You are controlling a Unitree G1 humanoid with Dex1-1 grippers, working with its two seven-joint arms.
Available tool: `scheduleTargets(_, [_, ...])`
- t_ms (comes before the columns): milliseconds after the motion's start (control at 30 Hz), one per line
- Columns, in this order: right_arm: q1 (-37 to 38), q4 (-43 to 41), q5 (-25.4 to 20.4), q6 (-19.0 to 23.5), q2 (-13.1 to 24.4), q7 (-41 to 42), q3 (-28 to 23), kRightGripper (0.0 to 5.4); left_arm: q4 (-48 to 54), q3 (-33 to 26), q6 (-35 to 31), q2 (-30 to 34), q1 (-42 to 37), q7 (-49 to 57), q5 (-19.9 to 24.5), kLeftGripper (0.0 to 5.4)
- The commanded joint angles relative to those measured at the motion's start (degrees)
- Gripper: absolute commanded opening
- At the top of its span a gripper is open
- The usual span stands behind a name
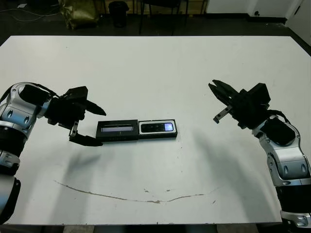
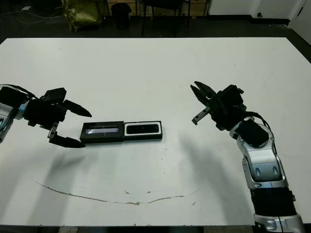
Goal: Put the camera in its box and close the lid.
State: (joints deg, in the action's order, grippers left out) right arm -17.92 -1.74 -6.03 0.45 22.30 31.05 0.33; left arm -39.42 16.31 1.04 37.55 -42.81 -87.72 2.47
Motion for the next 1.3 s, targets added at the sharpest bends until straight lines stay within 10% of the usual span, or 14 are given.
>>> scheduleTargets(33, [1.21,-0.65,0.48,1.33,0.87,0.2,0.37,0.0,-1.4,-0.46,0.09,-0.51,-0.27,0.65,-0.61,5.37])
scheduleTargets(1300, [2.27,-2.03,-0.1,3.87,1.18,0.16,-0.27,0.0,-4.12,-1.98,-0.44,-3.29,1.66,3.08,-1.14,5.37])
